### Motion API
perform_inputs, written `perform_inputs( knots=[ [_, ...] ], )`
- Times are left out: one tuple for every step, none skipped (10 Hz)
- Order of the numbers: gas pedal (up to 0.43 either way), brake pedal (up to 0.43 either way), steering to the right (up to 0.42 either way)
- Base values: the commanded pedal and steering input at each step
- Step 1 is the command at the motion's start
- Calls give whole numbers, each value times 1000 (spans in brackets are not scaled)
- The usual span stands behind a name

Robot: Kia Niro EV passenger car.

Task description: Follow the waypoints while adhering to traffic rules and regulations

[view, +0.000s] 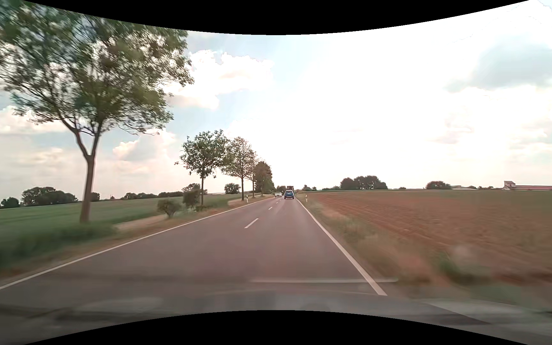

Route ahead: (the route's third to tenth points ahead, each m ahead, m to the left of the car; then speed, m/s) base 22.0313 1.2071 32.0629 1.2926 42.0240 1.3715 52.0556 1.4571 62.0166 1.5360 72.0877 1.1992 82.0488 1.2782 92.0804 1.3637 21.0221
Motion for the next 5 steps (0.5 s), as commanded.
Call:
perform_inputs(
  knots=[
    [67, 0, -2],
    [59, 0, -3],
    [47, 0, -3],
    [39, 0, -3],
    [28, 0, -3]
  ],
)
